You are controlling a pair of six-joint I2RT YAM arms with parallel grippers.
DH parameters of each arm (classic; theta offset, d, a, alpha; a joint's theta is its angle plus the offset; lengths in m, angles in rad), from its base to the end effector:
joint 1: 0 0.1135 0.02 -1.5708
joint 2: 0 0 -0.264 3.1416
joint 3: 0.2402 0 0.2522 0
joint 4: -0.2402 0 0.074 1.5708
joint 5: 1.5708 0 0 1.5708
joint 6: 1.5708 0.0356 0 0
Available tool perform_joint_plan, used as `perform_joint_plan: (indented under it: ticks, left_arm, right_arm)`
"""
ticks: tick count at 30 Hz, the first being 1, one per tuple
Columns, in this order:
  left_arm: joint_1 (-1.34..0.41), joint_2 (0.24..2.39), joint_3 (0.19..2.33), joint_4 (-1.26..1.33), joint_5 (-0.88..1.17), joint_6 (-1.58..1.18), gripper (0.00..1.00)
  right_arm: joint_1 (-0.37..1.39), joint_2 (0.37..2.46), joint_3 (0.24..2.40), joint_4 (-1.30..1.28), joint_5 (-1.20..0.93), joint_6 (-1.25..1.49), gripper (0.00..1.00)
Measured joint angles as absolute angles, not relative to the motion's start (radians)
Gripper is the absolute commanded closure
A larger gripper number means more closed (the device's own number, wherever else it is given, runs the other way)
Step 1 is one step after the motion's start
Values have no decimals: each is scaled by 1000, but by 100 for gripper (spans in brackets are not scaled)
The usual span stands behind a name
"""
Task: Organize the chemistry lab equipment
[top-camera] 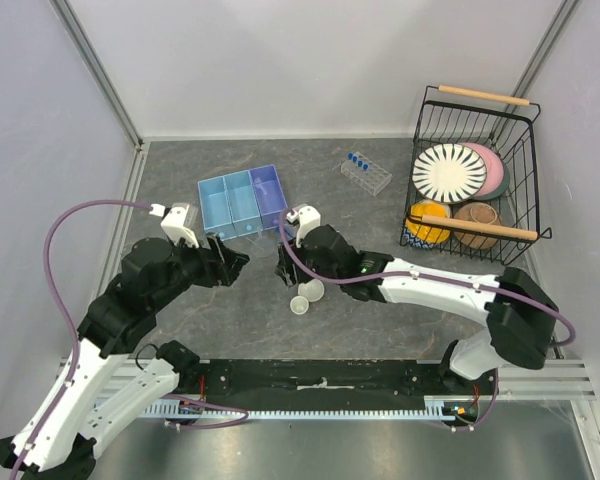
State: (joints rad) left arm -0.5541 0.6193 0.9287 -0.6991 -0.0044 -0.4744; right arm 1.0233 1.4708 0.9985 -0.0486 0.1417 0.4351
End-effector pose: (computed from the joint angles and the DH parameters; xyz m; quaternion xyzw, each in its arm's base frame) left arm 0.1034 -0.0638 0.3568 0.0319 0.8300 -0.2723 0.4857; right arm 0.1781 0.2824 0.2638 -0.2163 0.8364 0.2874 0.4136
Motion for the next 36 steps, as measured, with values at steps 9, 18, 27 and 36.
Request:
perform_joint_plan:
  ticks: [9,18,27,36]
  left_arm:
    - [-554,505,902,-736,-7,-467,23]
    - [-554,501,872,-745,-7,-446,23]
    - [-554,504,870,-746,-10,-423,23]
    - [-554,530,860,-743,-10,-417,22]
  right_arm:
    - [1045,1582,1027,30,228,377,36]
    - [1045,1655,1109,68,291,319,38]
    - [1045,1659,1090,72,367,308,38]
    - [1044,1588,1040,74,429,283,38]
